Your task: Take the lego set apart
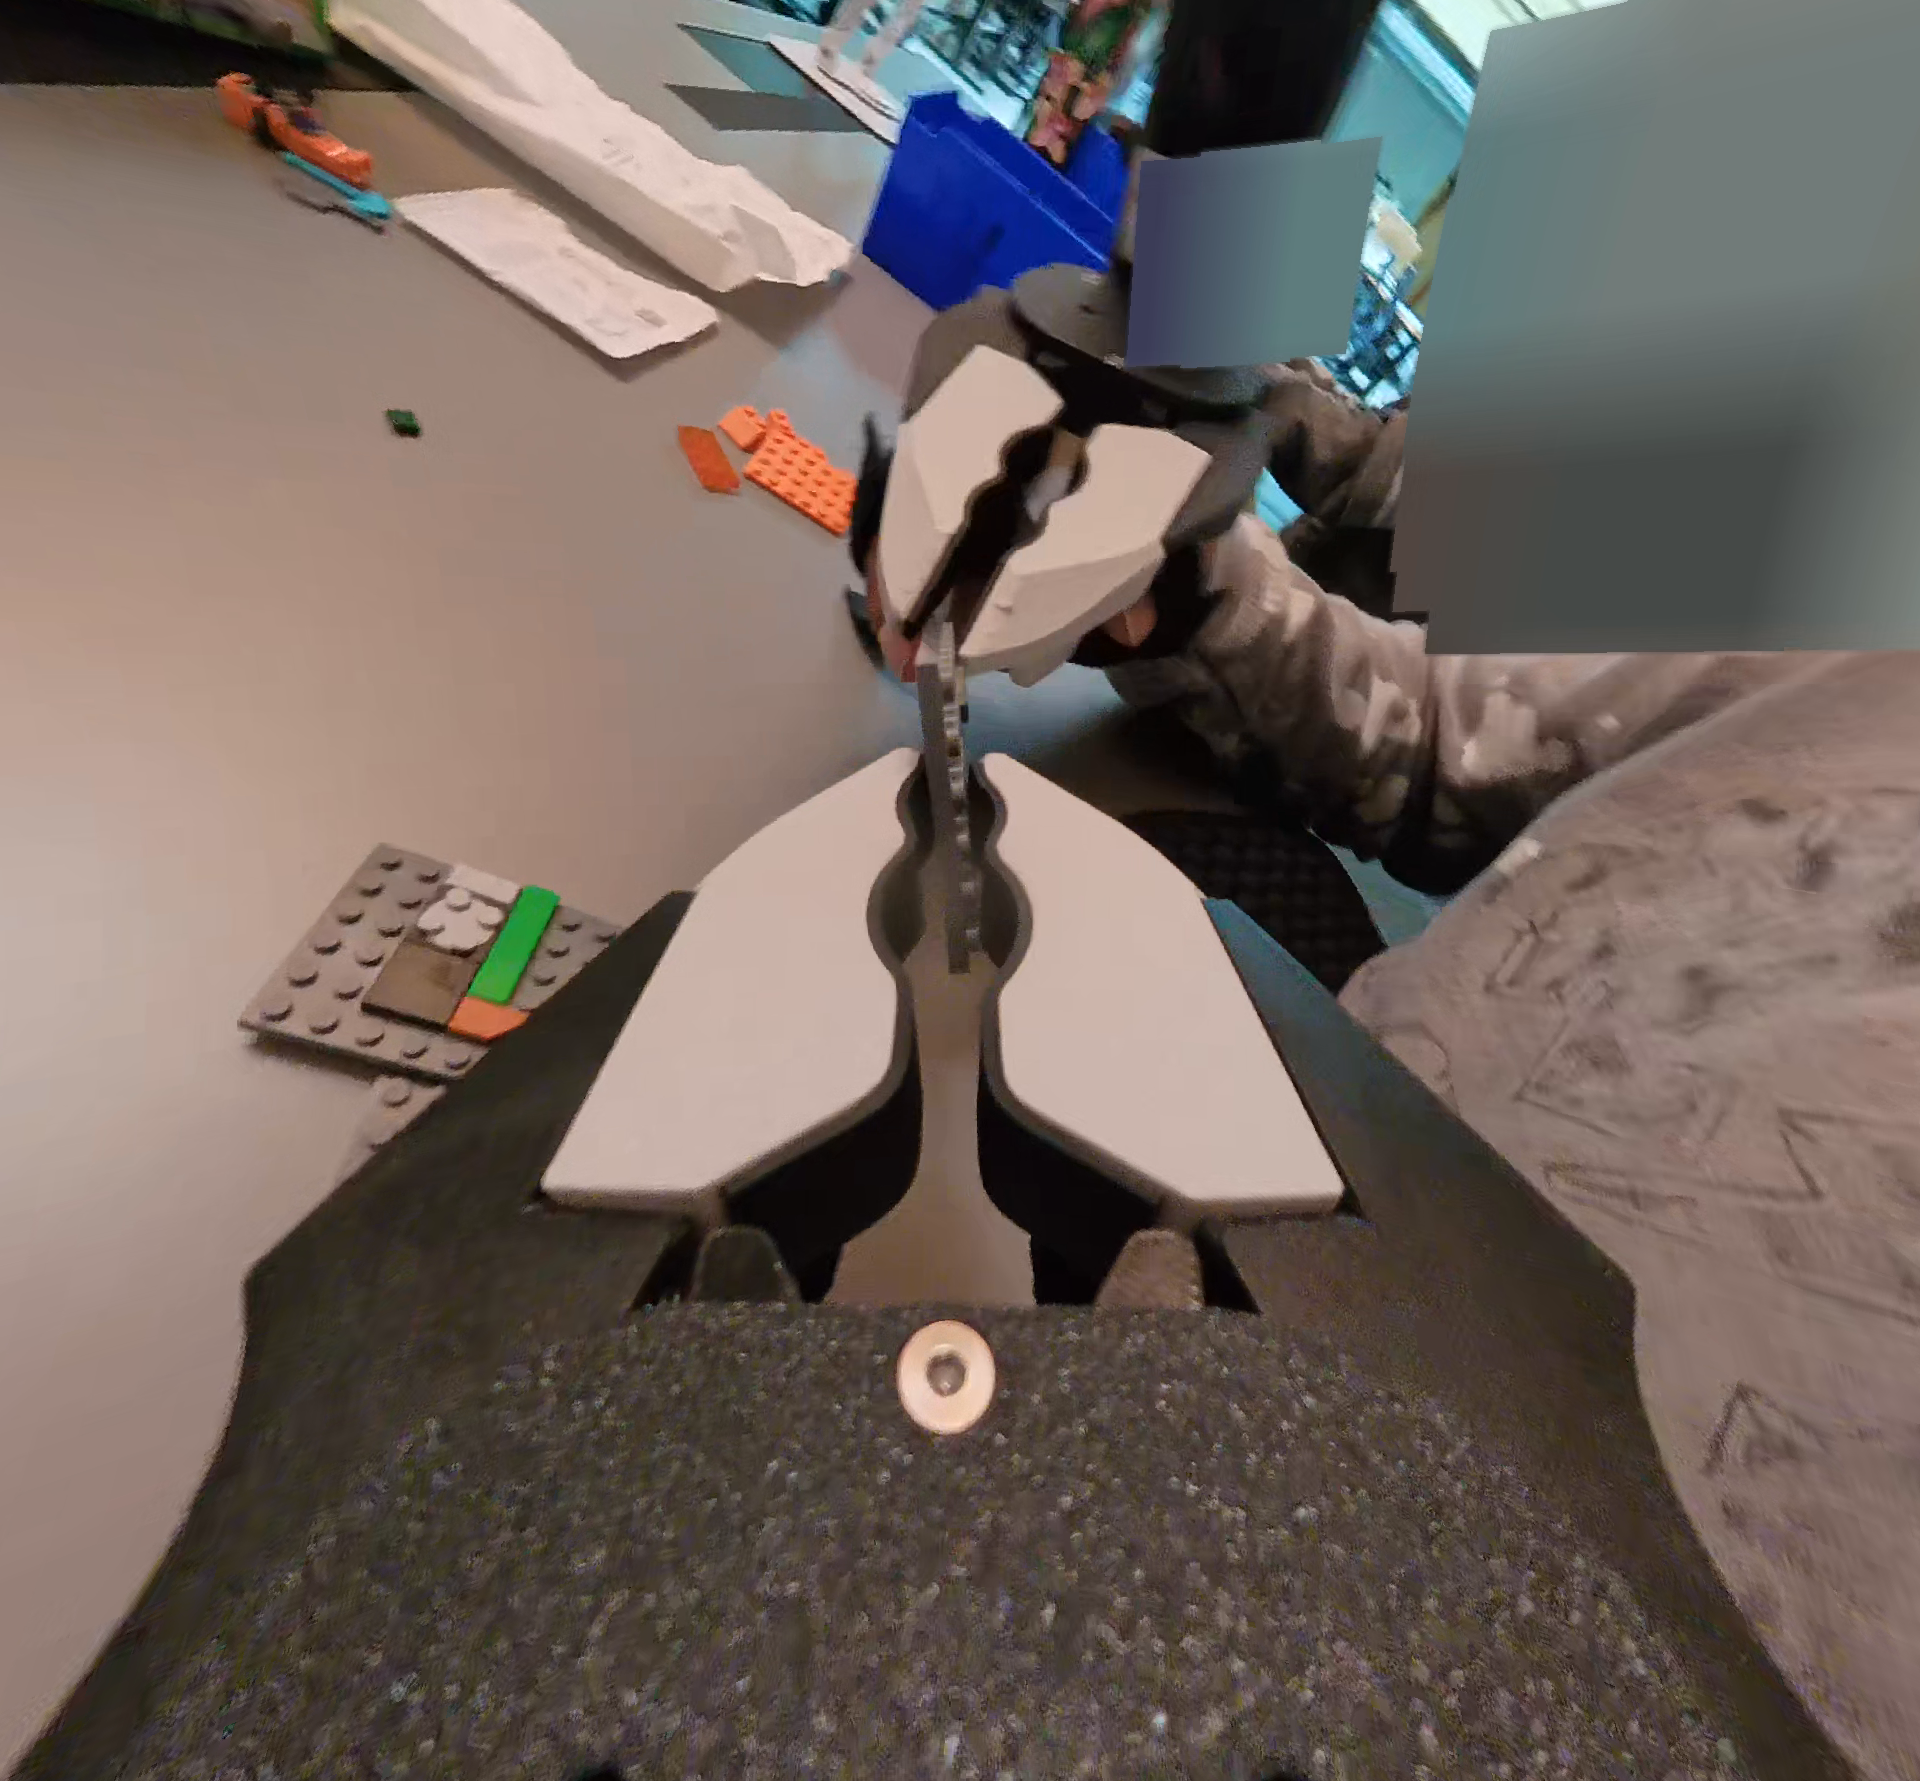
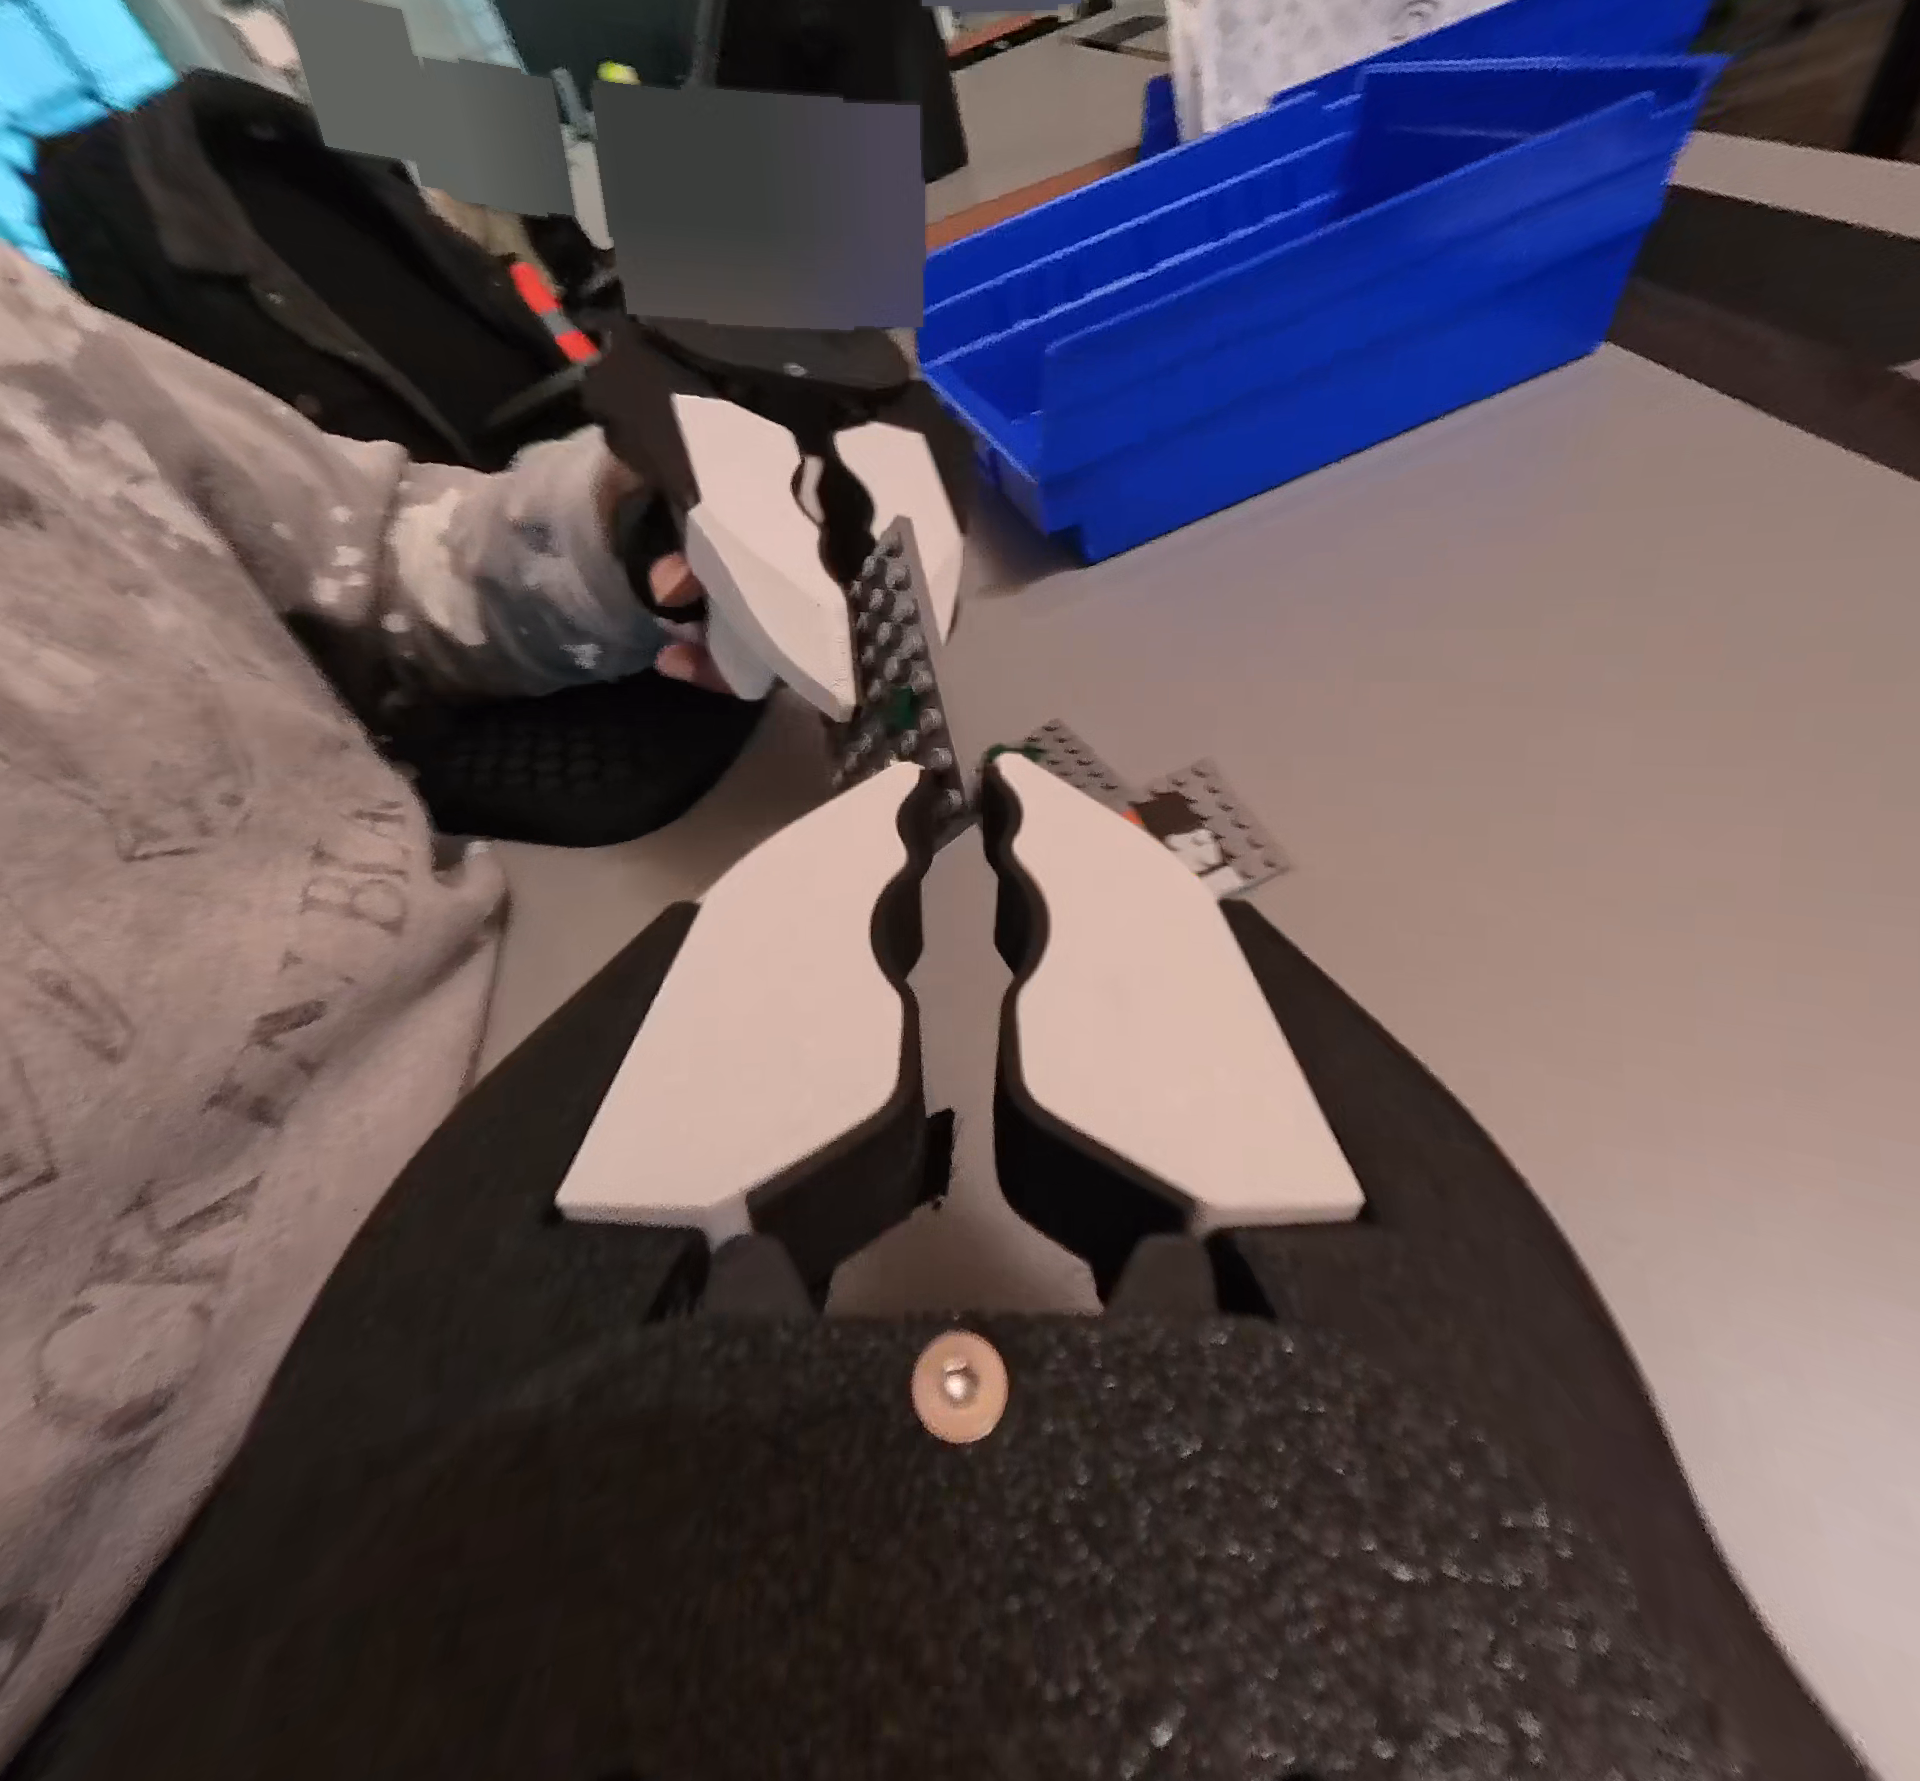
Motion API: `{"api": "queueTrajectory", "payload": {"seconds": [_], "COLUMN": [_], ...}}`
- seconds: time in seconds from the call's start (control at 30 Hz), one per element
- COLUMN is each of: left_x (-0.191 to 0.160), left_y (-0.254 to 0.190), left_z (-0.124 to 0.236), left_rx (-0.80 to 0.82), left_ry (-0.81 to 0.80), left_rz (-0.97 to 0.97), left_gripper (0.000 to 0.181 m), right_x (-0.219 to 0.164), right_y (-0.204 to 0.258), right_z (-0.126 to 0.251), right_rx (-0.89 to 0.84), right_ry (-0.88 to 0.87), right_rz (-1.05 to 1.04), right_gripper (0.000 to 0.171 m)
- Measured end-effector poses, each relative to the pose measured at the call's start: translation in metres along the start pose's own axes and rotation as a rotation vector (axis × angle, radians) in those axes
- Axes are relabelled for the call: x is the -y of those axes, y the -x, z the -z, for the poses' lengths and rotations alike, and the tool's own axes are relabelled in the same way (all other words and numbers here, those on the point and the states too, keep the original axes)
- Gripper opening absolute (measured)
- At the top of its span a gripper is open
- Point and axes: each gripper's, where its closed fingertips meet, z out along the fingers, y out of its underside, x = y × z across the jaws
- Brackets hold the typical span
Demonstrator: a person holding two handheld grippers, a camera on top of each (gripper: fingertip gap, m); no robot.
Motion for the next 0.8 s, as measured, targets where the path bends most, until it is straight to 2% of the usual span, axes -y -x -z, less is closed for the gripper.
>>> {"api": "queueTrajectory", "payload": {"seconds": [0.13,0.23,0.37,0.63,0.8], "left_x": [0.006,0.005,0.002,0.004,0.002], "left_y": [0.014,0.023,0.025,0.026,0.027], "left_z": [0.003,0.004,-0.002,-0.004,-0.005], "left_rx": [0.056,0.146,0.21,0.358,0.383], "left_ry": [-0.076,-0.075,-0.04,-0.026,-0.007], "left_rz": [0.09,0.039,0.005,-0.129,-0.154], "left_gripper": [0.005,0.005,0.005,0.005,0.006], "right_x": [0.01,0.025,0.012,0.003,0.001], "right_y": [-0.019,-0.014,-0.005,-0.014,-0.016], "right_z": [0.001,0.004,-0.013,-0.02,-0.021], "right_rx": [-0.313,-0.478,-0.514,-0.565,-0.579], "right_ry": [0.0,-0.004,0.112,0.13,0.124], "right_rz": [0.224,0.473,0.676,0.687,0.698], "right_gripper": [0.012,0.012,0.013,0.01,0.008]}}
